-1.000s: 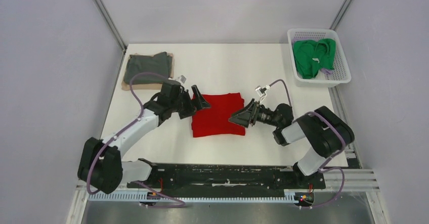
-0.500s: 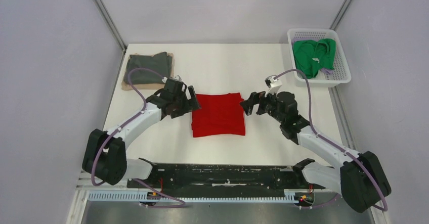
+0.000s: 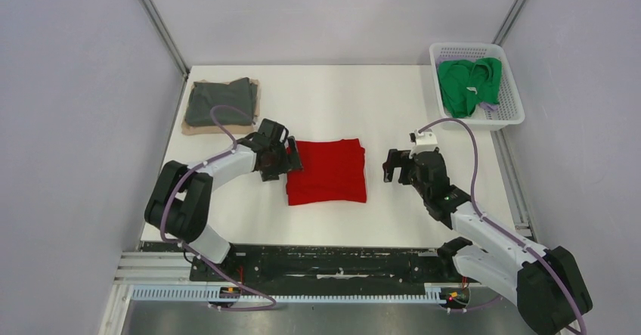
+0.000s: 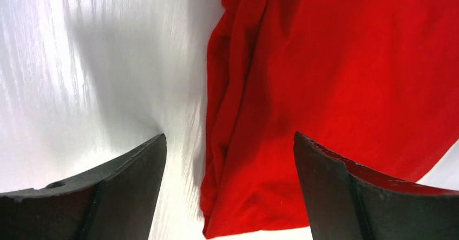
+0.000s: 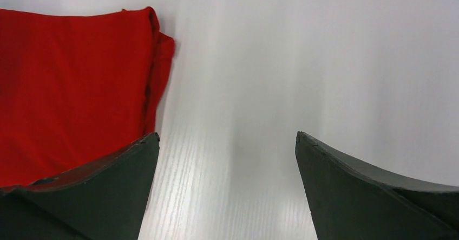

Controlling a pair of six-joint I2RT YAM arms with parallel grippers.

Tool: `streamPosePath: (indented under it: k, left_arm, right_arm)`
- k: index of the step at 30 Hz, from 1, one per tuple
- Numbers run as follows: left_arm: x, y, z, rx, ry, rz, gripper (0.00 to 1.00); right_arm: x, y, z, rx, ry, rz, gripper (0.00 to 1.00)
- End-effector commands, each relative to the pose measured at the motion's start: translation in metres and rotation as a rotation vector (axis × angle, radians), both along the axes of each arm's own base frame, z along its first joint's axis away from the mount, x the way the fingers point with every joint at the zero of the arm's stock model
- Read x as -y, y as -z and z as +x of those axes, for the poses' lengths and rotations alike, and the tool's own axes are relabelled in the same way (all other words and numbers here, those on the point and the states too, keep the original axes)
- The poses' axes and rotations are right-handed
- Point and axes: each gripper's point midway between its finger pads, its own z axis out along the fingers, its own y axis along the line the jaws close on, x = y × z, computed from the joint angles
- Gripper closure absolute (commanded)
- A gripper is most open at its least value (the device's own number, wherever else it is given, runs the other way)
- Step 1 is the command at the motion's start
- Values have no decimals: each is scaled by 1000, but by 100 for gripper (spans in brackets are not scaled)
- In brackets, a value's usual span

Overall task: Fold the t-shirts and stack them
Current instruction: Put the neatly folded tshirt into the corner of the board with the left arm

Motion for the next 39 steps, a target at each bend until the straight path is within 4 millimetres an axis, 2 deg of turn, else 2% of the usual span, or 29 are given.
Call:
streamPosePath:
  k: [1, 4, 8, 13, 15, 18, 20, 23, 27, 33, 36, 39]
  left_arm:
    - [12, 6, 11, 10, 48, -15, 10]
    - [24, 12, 8, -18, 76, -40, 18]
    - [34, 18, 4, -41, 105, 13, 34]
    - [14, 28, 7, -56, 49, 263, 64]
    - [9, 25, 13, -49, 36, 345, 76]
    - [7, 25, 21, -49, 28, 396, 98]
    - [5, 21, 31, -33, 26, 431, 98]
    - [-3, 3, 56, 32, 7, 524, 98]
    - [-16, -34, 92, 134, 2, 671, 98]
    - [-40, -102, 149, 302, 38, 889, 98]
    - [-51, -124, 172, 348, 56, 908, 98]
    - [-69, -143, 186, 365, 49, 975, 98]
  right_arm:
    - [18, 16, -5, -39, 64, -67, 2]
    - [25, 20, -6, -43, 101, -71, 2]
    - [33, 20, -7, -43, 133, -73, 2]
    - [45, 17, -8, -19, 182, -84, 2]
    - [48, 15, -8, -8, 195, -85, 2]
    - [54, 14, -9, 0, 223, -90, 2]
    - [57, 15, -9, 1, 234, -89, 2]
    - [58, 15, -9, 1, 235, -91, 2]
    - [62, 16, -10, 0, 247, -111, 2]
    - [73, 18, -11, -1, 293, -140, 2]
    - [75, 17, -11, 2, 301, -143, 2]
    - [77, 18, -11, 0, 308, -153, 2]
